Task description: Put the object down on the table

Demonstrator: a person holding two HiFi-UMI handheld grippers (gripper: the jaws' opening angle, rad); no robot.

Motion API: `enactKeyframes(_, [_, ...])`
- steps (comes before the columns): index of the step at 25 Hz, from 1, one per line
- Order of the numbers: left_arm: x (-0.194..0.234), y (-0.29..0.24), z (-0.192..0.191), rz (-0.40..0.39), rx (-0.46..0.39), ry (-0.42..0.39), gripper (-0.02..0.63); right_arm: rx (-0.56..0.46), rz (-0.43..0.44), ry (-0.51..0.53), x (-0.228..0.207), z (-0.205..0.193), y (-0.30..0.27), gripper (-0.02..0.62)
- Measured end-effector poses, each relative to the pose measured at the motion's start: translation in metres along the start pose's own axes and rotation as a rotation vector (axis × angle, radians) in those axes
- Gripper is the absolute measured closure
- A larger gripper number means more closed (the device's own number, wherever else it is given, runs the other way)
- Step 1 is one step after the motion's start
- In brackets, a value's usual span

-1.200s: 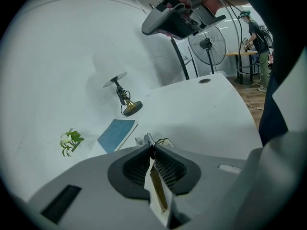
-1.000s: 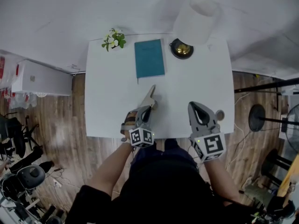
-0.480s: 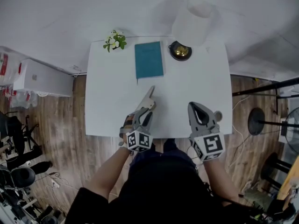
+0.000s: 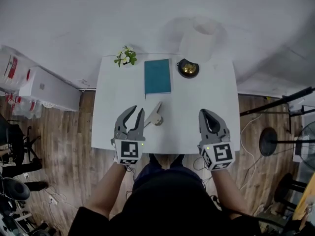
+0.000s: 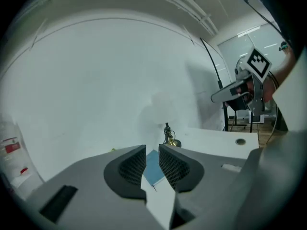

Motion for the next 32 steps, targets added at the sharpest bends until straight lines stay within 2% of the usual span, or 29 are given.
enactKeyframes(4, [0.02, 0.027, 0.042, 0.006, -0.09, 0.023, 0.532, -0.054, -0.025, 0.003, -0.007, 0.016, 0.012, 0.597])
enactKeyframes(8, [0.029, 0.049, 0.073, -0.032, -0.116, 0.07, 0.537, -0.129, -0.031, 0.023, -0.011, 0.033, 0.026, 0.594])
enactKeyframes(11, [0.031, 0.066, 0.1, -0.035, -0.192, 0.052, 0.538, -0.195, -0.033, 0.031, -0.014, 0.05, 0.04, 0.591])
enactKeyframes(18, [0.019, 0.099, 0.143, -0.047, -0.298, 0.034, 0.541, -0.291, -0.06, 0.071, -0.016, 0.079, 0.071, 0.591])
enactKeyframes(23, [0.02, 0.106, 0.152, -0.035, -0.339, 0.036, 0.543, -0.329, -0.065, 0.123, -0.01, 0.087, 0.079, 0.591])
enactKeyframes(32, [0.022, 0.1, 0.146, -0.026, -0.318, 0.051, 0.545, -0.318, -0.064, 0.157, -0.013, 0.088, 0.077, 0.591])
Point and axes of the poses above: the fingertips, and each gripper's own axes: y backward along the fingers, x to its left, z out of its top, the point moved 6 cm from there along y, backward along the fingers, and after that the axes turned 15 degrees about x, right-handed, at the moved point
